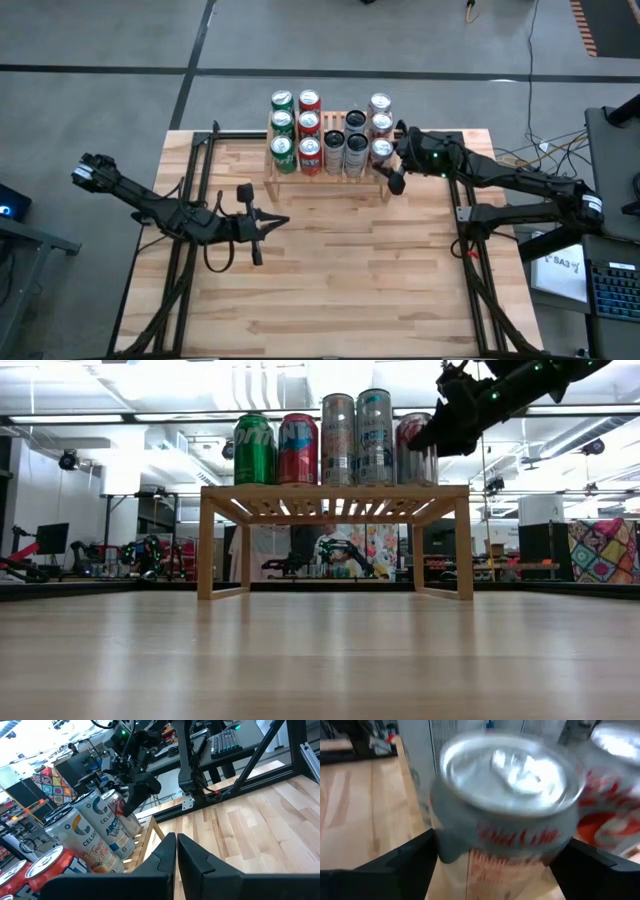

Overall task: Place canned beverage on shelf
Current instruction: Put the red silver soda can aligned with other red silver soda can on the shelf

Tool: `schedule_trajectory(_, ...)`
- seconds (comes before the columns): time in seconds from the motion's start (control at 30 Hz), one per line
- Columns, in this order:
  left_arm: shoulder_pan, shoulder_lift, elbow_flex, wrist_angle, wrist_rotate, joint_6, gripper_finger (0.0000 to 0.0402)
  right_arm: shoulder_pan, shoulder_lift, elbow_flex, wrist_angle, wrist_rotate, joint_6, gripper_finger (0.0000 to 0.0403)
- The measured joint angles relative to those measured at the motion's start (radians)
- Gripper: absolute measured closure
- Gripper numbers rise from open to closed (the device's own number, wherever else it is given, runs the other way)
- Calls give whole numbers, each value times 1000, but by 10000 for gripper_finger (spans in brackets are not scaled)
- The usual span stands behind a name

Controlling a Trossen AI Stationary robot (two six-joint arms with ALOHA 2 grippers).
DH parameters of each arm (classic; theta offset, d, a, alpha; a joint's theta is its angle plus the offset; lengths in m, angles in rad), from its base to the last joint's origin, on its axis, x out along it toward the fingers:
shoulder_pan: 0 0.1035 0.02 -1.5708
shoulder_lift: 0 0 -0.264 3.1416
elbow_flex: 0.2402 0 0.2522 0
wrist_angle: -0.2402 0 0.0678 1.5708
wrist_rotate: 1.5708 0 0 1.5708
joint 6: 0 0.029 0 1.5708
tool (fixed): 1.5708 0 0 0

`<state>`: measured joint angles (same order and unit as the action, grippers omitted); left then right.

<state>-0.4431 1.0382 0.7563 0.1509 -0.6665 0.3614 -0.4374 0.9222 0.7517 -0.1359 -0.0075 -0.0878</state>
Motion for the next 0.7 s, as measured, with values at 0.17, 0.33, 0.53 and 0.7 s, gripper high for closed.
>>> schedule_trajectory(0.17,0,0,0,0,0,0,401,0,-2,-5,-16,2,-12,67)
schedule_trajectory(0.33,0,0,0,0,0,0,401,0,-7,-1,-15,2,-17,71)
schedule_trajectory(0.53,0,0,0,0,0,0,401,0,-15,46,-78,2,-8,70)
schedule_trajectory(0.7,0,0,0,0,0,-3,401,0,-15,99,-152,2,-1,70)
